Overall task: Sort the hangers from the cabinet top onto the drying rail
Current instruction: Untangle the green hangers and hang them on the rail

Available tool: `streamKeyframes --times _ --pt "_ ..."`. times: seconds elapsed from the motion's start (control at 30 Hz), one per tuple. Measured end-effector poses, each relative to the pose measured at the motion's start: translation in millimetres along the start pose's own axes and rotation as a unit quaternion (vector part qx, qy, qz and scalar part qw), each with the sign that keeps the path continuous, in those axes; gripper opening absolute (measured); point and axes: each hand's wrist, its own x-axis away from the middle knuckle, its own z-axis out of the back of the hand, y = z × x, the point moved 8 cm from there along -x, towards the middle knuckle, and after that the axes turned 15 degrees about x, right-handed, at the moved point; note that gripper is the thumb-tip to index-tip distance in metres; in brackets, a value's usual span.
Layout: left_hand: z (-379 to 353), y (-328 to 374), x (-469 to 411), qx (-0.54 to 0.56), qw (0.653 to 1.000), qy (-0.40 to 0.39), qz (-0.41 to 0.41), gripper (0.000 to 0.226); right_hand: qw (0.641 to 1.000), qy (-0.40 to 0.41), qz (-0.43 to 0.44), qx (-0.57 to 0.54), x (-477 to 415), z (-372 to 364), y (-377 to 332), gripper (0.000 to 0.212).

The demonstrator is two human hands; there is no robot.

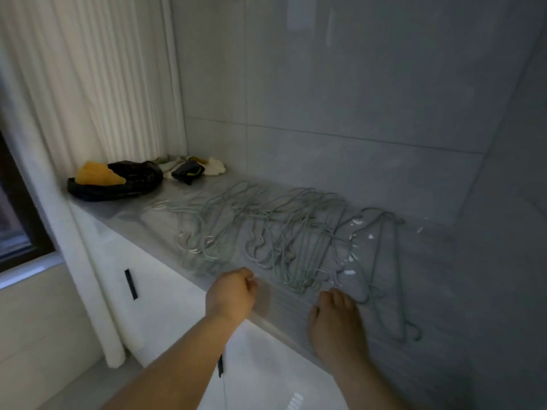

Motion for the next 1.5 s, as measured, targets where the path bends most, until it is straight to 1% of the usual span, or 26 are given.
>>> streamKeyframes --times 0.07,0.1,0.17,0.23,0.3,0.43,0.53,0.63,0.7,0.8,0.87,0.93,1.07,1.17,1.3,1.5 --pt "-9.1 11.4 -17.6 -0.063 0.998 0.023 0.006 0.029 1.000 0.019 0.000 0.014 -0.3 2.9 -1.2 0.036" --pt "-16.5 16.2 -24.8 -0.090 0.996 0.022 0.005 0.031 0.999 0.030 0.002 0.024 -1.0 4.1 -1.3 0.036" --pt "-36.9 20.6 -37.1 -0.100 0.995 -0.014 0.025 0.035 0.999 0.023 0.003 0.025 -0.1 2.9 -0.4 0.037" --pt "-54.8 18.0 -44.2 -0.057 0.994 -0.058 0.077 0.041 0.999 0.026 0.003 0.039 0.3 1.1 0.6 0.036" --pt "-61.8 15.5 -50.2 -0.011 0.991 -0.067 0.111 0.041 0.999 0.027 0.002 0.045 0.2 -0.7 1.3 0.036" --pt "-58.8 12.8 -52.8 0.067 0.989 -0.051 0.125 0.030 0.999 0.030 -0.003 0.045 0.8 -0.4 2.5 0.035" --pt "-58.0 9.3 -49.9 0.167 0.975 -0.066 0.131 0.026 0.998 0.037 -0.006 0.044 0.1 0.1 2.3 0.035" --pt "-49.8 6.5 -46.1 0.202 0.968 -0.051 0.143 0.024 0.998 0.038 -0.011 0.048 0.8 -0.1 2.8 0.035" --pt "-43.4 4.6 -44.9 0.224 0.962 -0.046 0.149 0.019 0.998 0.041 -0.016 0.049 1.3 -1.1 3.6 0.036" --pt "-27.9 4.7 -37.9 0.288 0.942 -0.032 0.170 0.026 0.997 0.060 -0.012 0.047 1.7 1.0 3.6 0.031" --pt "-16.6 6.3 -35.1 0.330 0.928 -0.017 0.169 0.018 0.996 0.072 -0.010 0.044 1.9 2.9 3.5 0.025" --pt "-7.0 6.7 -32.1 0.381 0.907 -0.008 0.179 0.021 0.997 0.072 -0.010 0.040 2.4 3.5 3.4 0.031" --pt "3.6 16.9 -23.0 0.463 0.865 -0.029 0.189 0.022 0.997 0.071 -0.012 0.032 3.2 5.2 3.2 0.036" --pt "6.3 23.2 -17.1 0.479 0.857 -0.039 0.184 0.029 0.998 0.063 -0.011 0.028 3.0 5.1 2.5 0.037" --pt "9.8 21.4 -8.5 0.487 0.853 -0.037 0.185 0.030 0.999 0.046 -0.008 0.026 3.5 4.1 1.6 0.038" --pt "23.9 24.9 5.9 0.468 0.864 -0.054 0.177 0.025 0.999 0.038 -0.008 0.021 3.5 3.3 2.2 0.037"
